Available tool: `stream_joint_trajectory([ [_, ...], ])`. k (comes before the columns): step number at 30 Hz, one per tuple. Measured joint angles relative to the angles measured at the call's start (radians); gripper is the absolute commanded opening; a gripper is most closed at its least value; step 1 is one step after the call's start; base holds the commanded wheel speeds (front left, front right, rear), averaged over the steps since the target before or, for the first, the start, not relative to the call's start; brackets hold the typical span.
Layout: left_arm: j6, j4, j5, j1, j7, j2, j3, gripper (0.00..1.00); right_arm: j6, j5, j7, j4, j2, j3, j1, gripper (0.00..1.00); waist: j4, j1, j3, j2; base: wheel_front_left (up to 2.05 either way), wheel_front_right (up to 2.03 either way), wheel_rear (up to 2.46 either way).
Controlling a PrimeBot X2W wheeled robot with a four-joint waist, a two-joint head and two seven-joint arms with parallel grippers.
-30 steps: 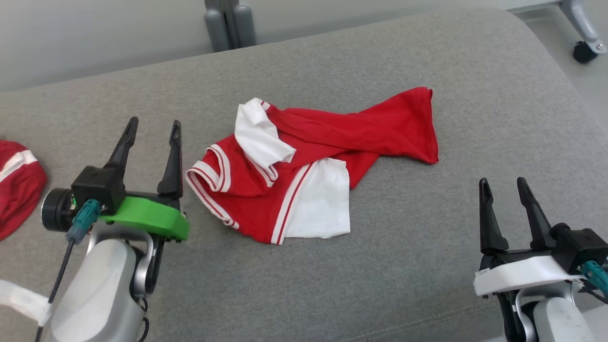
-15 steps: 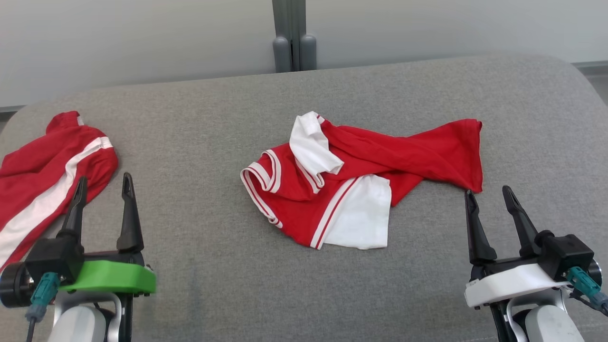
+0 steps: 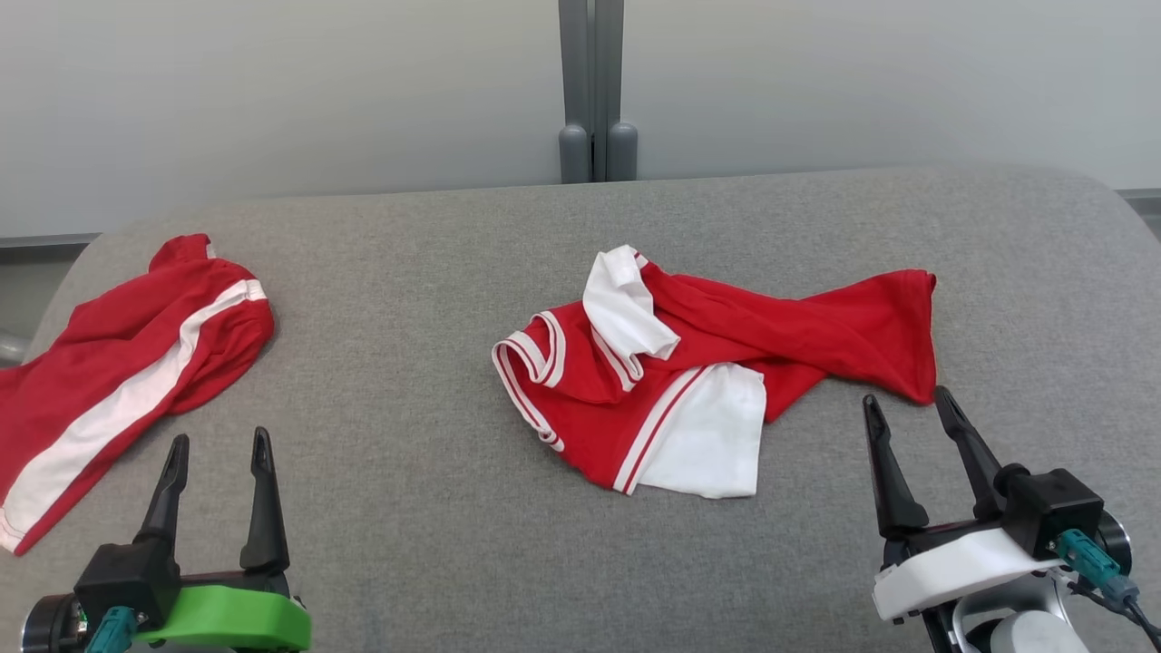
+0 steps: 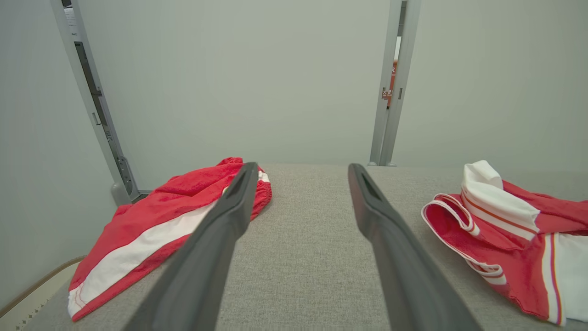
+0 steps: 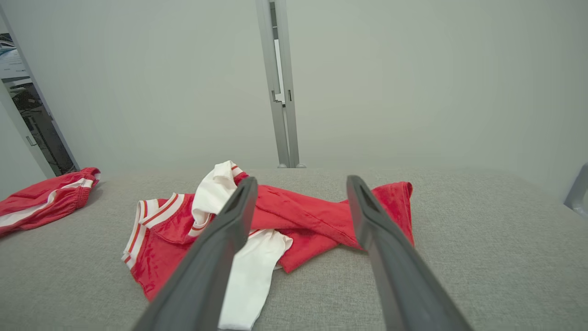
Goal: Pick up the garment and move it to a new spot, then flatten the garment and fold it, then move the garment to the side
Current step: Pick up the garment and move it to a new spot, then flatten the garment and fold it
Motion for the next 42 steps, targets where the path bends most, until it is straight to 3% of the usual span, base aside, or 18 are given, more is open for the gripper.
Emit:
stream_joint_trajectory([
  [8,-0.027,0.032,0.006,0.017,0.000,-0.014,-0.010,1.00,0.000,-0.007,0.023,-0.011,-0.007,0.020,0.028,1.00,0.003,0.0000,-0.018,0.0000,0.00,0.00,0.00],
  [42,-0.038,0.085,0.024,0.017,0.000,-0.053,-0.001,1.00,0.000,-0.014,0.038,-0.020,0.000,0.001,0.063,1.00,0.004,0.0000,-0.016,0.0000,0.00,0.00,0.00],
])
